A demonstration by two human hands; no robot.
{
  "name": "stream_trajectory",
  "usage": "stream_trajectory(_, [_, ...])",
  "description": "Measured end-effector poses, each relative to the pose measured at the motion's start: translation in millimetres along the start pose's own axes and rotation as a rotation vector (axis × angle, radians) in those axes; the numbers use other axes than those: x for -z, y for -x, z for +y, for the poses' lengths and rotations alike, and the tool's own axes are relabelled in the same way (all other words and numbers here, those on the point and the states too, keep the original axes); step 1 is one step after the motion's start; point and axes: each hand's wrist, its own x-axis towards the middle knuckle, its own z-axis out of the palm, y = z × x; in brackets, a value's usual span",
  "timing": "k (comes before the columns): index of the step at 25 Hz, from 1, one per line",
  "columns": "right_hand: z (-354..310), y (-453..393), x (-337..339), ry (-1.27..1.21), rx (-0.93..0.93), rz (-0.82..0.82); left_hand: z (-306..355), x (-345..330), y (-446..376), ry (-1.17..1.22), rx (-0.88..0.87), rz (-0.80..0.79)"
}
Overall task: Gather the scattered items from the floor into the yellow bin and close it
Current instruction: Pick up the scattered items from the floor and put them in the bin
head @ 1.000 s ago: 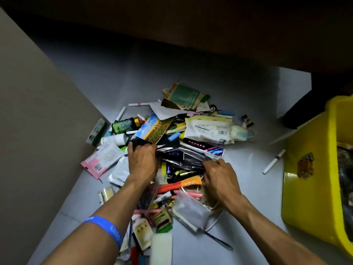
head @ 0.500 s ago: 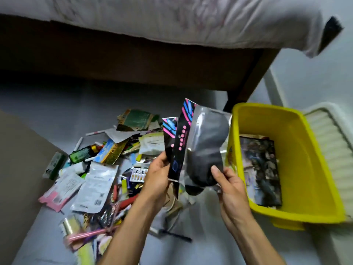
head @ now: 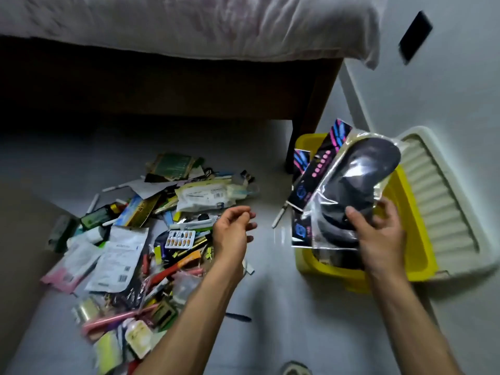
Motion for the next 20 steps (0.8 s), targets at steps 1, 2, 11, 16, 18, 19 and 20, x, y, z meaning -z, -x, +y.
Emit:
stream_trajectory(1, [1.5,-11.4,11.2,0.223,0.046,0.019,-6.3,6.4,-2.8,-0.011,-0.031,0.067])
stream_trajectory(2, [7.4,-17.1,9.6,0.469,0.078,0.015,-11.1,25.4,-6.6,-0.047,-0.065,0.149])
stream_trajectory(11, [81.3,88.4,-114.4,0.766,0.504,-0.448,-81.0,156.0,-42.8,-0.622,0.018,0.234])
stream_trajectory(16, [155.2,120.9,-157.6,0.906,0.053,-0.833,-105.3,183.5,-71.0,-1.185,-0.039,0.123])
stream_trajectory(18, [173.3,116.5,-170.1,0.884,-0.181,-0.846,-105.9,186.0,-85.0,-1.253,-0.044,0.078])
stream_trajectory(19, [180.0,113.4,-174.0,0.864,-0.276,-0.823,-106.0,187.1,-91.4,-1.243,-0.02,0.049])
stream_trajectory(20, [186.3,110.5,-176.4,0.822,-0.364,-0.788,-105.8,188.6,-96.1,-1.212,0.007,0.013])
